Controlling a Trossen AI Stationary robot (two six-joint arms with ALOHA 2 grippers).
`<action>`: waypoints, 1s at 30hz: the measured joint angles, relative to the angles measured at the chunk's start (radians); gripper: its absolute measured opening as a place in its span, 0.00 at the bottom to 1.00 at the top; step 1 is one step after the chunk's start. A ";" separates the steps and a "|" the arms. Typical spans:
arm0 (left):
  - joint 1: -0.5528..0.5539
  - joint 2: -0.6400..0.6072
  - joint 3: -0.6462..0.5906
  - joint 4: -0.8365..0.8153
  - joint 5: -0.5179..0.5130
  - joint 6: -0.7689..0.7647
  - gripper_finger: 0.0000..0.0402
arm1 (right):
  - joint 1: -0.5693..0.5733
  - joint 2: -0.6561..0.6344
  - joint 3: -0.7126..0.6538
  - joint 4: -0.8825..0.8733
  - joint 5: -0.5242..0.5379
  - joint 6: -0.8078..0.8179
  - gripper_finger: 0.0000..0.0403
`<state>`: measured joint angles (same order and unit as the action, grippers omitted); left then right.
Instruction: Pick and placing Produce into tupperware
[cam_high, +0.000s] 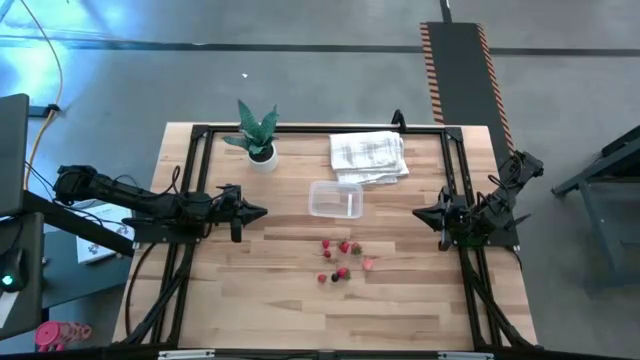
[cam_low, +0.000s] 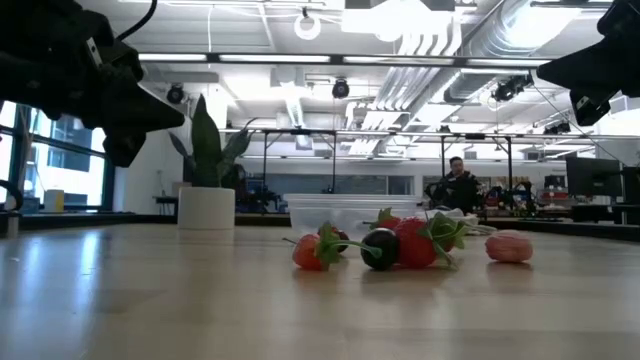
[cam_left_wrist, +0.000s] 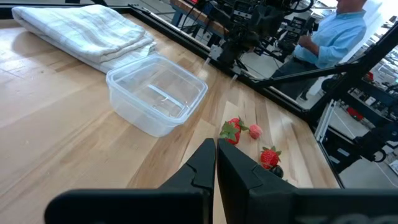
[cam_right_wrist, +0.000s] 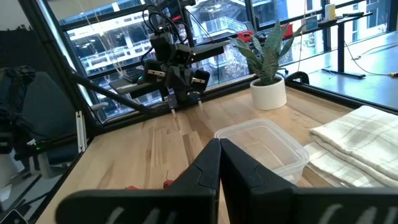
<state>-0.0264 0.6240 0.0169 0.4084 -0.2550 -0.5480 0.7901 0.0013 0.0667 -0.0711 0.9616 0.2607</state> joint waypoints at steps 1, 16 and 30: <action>0.000 0.000 0.000 0.000 0.000 0.000 0.01 | 0.000 0.000 0.000 0.000 0.000 0.000 0.00; 0.000 0.000 0.000 0.008 0.010 -0.192 0.01 | 0.000 0.000 0.000 0.000 0.000 0.000 0.00; 0.000 0.000 0.037 0.252 -0.026 -0.240 0.01 | -0.001 0.000 0.000 0.189 0.122 -0.005 0.00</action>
<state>-0.0265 0.6243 0.0537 0.6601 -0.2808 -0.7882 0.7895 0.0017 0.0666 0.1175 1.0840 0.2555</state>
